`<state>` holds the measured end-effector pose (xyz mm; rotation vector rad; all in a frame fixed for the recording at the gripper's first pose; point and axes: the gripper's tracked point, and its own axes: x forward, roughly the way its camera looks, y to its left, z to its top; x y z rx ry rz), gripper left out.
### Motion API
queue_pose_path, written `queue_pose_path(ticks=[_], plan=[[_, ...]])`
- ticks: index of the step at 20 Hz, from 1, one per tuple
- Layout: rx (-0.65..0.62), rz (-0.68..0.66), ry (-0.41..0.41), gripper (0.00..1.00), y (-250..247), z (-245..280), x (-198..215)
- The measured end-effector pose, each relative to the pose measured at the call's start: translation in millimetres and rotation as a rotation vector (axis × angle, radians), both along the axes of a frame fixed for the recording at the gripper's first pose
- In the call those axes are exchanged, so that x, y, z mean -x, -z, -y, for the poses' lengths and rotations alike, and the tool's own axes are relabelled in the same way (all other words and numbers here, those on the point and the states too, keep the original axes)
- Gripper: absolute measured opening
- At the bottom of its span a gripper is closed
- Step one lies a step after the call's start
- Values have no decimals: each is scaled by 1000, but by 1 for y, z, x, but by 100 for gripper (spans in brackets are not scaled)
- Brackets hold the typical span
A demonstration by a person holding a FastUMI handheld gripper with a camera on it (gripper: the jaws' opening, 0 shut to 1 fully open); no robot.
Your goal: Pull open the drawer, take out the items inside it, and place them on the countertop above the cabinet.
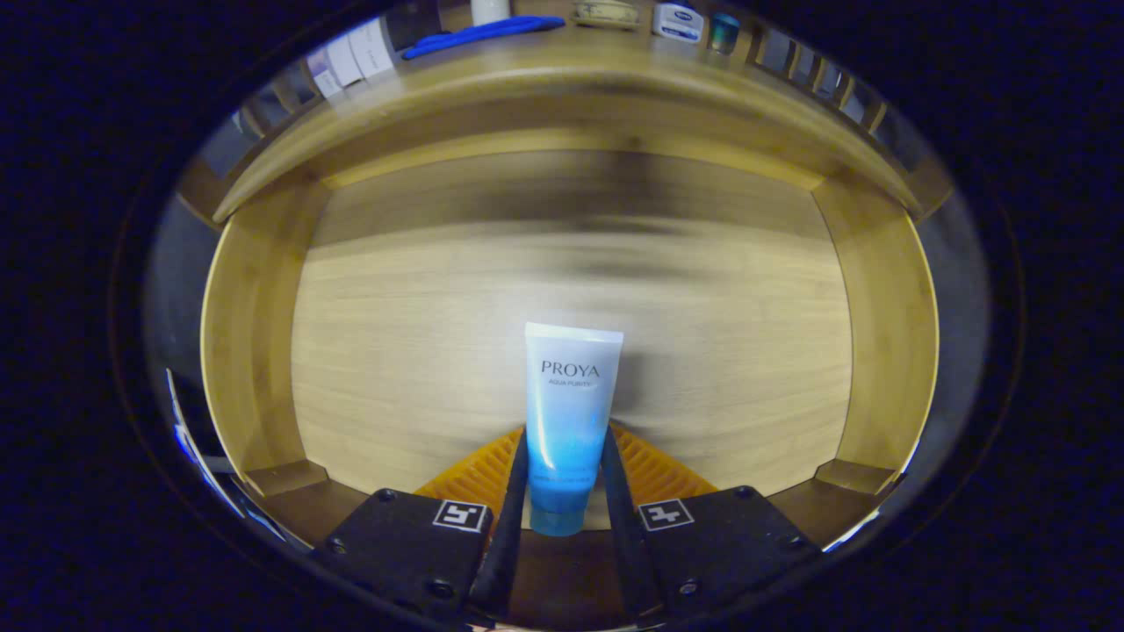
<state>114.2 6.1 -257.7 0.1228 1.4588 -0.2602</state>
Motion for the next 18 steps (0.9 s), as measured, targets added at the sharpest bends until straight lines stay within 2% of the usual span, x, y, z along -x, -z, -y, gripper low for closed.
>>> queue_pose_path(ticks=[11, 18], plan=[[32, 173, -60, 49, -107, 5, -41], [79, 288, -61, 49, -157, 20, -99]])
